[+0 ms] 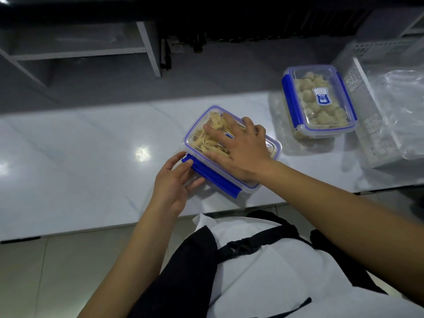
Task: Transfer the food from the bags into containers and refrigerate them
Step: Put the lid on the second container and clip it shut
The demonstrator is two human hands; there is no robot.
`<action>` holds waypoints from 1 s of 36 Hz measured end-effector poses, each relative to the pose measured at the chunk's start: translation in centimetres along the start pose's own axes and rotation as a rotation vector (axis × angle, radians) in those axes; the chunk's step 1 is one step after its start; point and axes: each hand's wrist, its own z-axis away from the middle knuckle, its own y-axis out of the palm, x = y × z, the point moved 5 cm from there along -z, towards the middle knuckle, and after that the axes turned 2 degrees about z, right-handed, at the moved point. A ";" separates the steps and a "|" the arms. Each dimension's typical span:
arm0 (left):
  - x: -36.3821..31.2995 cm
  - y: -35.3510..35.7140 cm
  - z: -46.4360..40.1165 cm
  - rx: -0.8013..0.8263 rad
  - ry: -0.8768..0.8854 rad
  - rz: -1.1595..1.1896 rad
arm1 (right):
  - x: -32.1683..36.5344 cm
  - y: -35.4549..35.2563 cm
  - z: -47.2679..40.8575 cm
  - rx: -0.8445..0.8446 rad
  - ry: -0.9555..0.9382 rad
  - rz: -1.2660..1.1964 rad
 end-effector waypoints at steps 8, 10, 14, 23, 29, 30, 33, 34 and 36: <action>-1.5 1.4 -0.9 -0.002 0.062 -0.157 | -2.0 0.2 2.5 0.070 0.002 0.018; -1.4 2.0 -0.5 0.067 0.083 -0.162 | -2.6 -0.5 2.6 0.060 -0.031 0.051; -0.3 3.3 1.0 0.145 0.115 -0.121 | -2.7 -2.0 1.7 0.001 -0.193 0.043; 1.8 5.2 3.2 -0.050 0.194 -0.137 | -2.2 -0.5 1.0 0.048 -0.446 0.012; 1.4 5.9 3.3 -0.144 0.160 -0.254 | -2.2 0.0 1.0 0.042 -0.429 0.058; 1.2 6.0 3.3 -0.157 0.160 -0.285 | -2.1 0.0 1.0 0.044 -0.432 0.065; 0.7 6.4 3.4 -0.172 0.164 -0.401 | -2.0 0.0 0.9 0.050 -0.440 0.071; 0.5 6.6 3.4 -0.175 0.161 -0.433 | -2.0 -0.1 0.9 0.054 -0.441 0.073; 0.2 6.9 3.5 -0.186 0.153 -0.480 | -2.0 0.0 0.9 0.065 -0.443 0.078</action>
